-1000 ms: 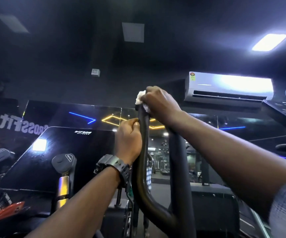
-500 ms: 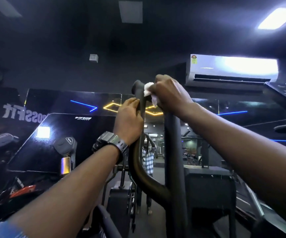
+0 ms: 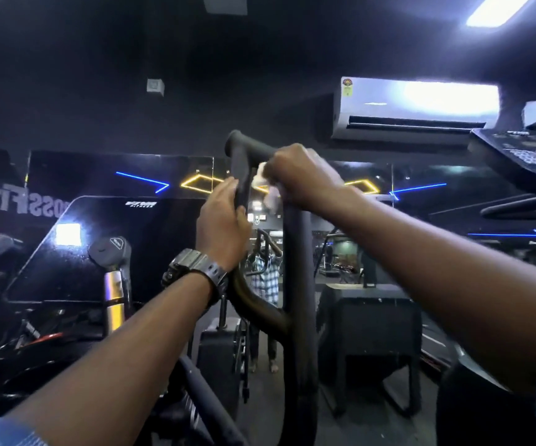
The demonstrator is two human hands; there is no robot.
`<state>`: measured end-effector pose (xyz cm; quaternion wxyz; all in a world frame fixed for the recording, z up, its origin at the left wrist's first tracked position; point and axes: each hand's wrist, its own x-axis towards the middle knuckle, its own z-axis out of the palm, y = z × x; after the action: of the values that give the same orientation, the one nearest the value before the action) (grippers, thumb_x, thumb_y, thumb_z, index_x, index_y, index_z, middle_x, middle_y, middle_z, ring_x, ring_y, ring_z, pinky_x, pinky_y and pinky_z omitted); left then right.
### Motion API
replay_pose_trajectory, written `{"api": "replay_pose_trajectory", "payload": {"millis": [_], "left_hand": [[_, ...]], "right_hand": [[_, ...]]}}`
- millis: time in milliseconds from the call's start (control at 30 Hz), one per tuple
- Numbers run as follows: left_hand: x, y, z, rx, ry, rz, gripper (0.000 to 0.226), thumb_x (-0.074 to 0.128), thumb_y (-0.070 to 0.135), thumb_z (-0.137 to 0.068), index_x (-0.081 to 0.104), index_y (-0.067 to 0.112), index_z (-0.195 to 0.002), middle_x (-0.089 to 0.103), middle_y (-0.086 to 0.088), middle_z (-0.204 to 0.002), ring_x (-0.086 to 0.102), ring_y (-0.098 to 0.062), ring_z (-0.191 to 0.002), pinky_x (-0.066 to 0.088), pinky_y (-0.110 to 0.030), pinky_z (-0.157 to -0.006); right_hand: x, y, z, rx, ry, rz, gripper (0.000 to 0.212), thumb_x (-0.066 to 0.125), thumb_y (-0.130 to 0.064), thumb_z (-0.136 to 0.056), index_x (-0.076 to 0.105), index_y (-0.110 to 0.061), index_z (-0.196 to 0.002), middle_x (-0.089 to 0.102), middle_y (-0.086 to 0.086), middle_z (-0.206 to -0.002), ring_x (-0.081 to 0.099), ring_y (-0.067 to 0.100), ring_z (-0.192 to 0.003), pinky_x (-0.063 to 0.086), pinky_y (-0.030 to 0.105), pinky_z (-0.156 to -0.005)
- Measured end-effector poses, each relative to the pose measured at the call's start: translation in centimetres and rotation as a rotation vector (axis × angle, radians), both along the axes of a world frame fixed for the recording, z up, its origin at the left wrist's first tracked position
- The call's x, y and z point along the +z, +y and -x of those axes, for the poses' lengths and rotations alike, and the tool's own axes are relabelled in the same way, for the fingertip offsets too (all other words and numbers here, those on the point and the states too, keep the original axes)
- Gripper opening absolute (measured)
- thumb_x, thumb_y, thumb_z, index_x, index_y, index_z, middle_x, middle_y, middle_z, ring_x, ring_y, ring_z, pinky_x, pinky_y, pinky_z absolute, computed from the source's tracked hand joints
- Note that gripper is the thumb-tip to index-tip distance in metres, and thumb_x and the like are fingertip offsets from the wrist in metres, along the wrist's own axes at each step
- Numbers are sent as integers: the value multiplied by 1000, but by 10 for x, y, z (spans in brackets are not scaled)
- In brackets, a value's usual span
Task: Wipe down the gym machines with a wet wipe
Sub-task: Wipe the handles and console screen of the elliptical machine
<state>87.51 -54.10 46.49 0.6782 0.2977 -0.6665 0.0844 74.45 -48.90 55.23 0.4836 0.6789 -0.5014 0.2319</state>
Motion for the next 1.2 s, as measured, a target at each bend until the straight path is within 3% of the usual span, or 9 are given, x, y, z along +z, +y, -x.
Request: {"api": "replay_pose_trajectory", "payload": {"millis": [100,233,400,467,600,767,967,1100,1200], "left_hand": [[-5,3,-2,-24,45,-45,41,50,0,-87,60,12,-126,63,-3,-124,59,-20,-110,39,-19,-88],[-17,4,-17,-92,58,-49,32,56,10,-89,66,18,-119,67,2,-118,62,-14,-106,45,-22,-88],[-29,7,-22,-125,99,-119,41,55,7,-87,65,14,-126,67,-1,-124,61,-14,-115,46,-26,-101],[-33,10,-17,-136,137,-138,39,56,7,-90,63,13,-128,66,-1,-126,61,-13,-116,45,-24,-102],[-52,19,-9,-194,177,-116,38,55,4,-91,65,18,-125,64,13,-120,60,-5,-113,46,-19,-99],[-81,24,-9,-209,180,-93,42,51,0,-94,55,8,-135,54,-3,-141,47,-10,-132,38,-26,-112],[-104,28,-13,-96,-7,22,40,53,-3,-92,56,2,-132,49,-8,-146,43,-13,-137,37,-26,-113],[-108,35,-7,-8,-193,66,38,47,-3,-92,59,-1,-128,58,-13,-136,41,-25,-139,31,-33,-116],[-110,44,-3,25,-313,56,34,45,0,-88,67,1,-114,68,-14,-117,56,-29,-123,24,-42,-118]], "right_hand": [[2,-21,-28,143,-352,-5,14,56,-11,-84,68,-13,-89,62,9,-86,63,36,-85,41,33,-63],[-30,-19,-38,315,-597,-11,12,59,-12,-83,67,-12,-74,57,2,-66,53,22,-58,37,27,-55],[-98,-10,-25,291,-516,-213,8,57,-11,-75,62,-8,-69,62,5,-67,61,25,-65,54,35,-59],[-97,-10,-26,308,-519,-178,10,57,-12,-77,60,-7,-68,61,4,-67,60,23,-64,55,37,-60],[-86,-11,-31,379,-585,-97,11,58,-11,-84,66,-9,-91,66,7,-92,62,24,-82,55,38,-73],[-139,32,-25,246,-224,-253,14,56,-22,-88,64,-12,-81,63,4,-75,63,28,-72,51,34,-62],[-165,81,11,183,178,-340,21,72,-15,-81,73,-19,-102,61,0,-91,57,19,-89,51,31,-60],[-133,58,10,167,105,-157,14,69,-7,-84,73,-10,-97,58,5,-86,56,21,-79,41,27,-60],[-147,55,5,217,-13,-130,11,62,-14,-89,69,-11,-97,49,-1,-85,43,14,-81,41,27,-64]]}}
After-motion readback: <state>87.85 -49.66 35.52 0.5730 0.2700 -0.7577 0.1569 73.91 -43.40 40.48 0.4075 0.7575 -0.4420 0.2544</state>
